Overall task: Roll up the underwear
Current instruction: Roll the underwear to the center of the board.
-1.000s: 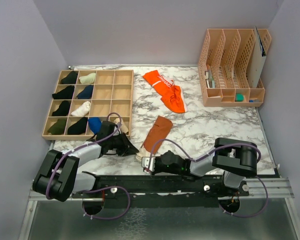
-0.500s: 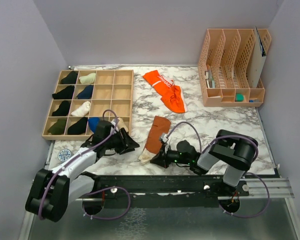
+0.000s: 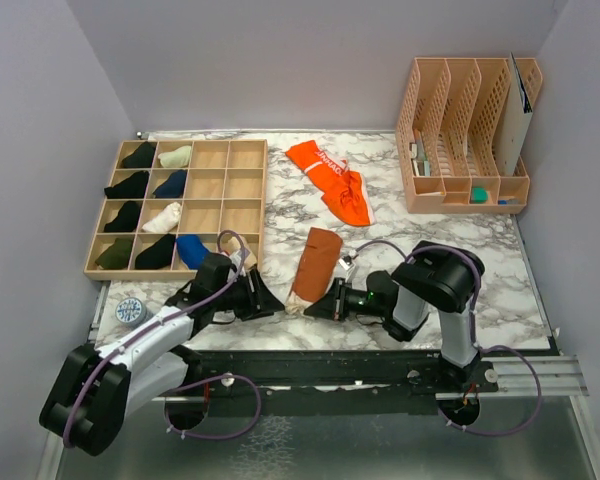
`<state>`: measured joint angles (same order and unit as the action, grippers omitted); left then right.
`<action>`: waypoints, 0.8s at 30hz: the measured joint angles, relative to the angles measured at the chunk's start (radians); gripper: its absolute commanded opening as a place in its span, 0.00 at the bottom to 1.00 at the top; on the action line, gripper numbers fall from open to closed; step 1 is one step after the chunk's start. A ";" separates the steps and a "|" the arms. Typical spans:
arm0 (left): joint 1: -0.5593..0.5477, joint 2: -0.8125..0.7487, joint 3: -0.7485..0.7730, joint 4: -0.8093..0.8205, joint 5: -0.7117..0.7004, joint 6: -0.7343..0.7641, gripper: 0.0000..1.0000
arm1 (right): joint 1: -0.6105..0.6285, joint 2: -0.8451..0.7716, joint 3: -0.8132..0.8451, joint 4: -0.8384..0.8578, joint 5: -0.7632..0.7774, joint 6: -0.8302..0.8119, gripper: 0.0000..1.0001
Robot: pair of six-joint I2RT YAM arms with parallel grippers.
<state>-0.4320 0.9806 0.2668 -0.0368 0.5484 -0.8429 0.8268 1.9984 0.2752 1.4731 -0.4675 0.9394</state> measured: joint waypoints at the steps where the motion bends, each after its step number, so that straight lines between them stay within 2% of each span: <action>1: -0.010 -0.002 -0.005 0.005 -0.004 0.000 0.53 | -0.010 0.003 0.000 0.000 0.000 0.037 0.01; 7: -0.032 -0.071 -0.063 0.043 -0.035 -0.002 0.58 | -0.055 0.004 0.005 -0.039 -0.006 0.193 0.03; 13: -0.071 -0.091 -0.126 0.160 -0.050 0.005 0.61 | -0.077 0.004 0.032 -0.111 -0.044 0.304 0.04; 18: -0.125 -0.039 -0.132 0.223 -0.075 0.055 0.63 | -0.088 0.003 0.051 -0.157 -0.079 0.338 0.04; 24: -0.140 0.055 -0.092 0.280 -0.098 0.129 0.63 | -0.093 0.003 0.062 -0.179 -0.101 0.348 0.04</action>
<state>-0.5716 1.0359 0.1745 0.2432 0.4500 -0.7139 0.7334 2.0018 0.3370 1.2938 -0.5682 1.2873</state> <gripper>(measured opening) 0.627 0.045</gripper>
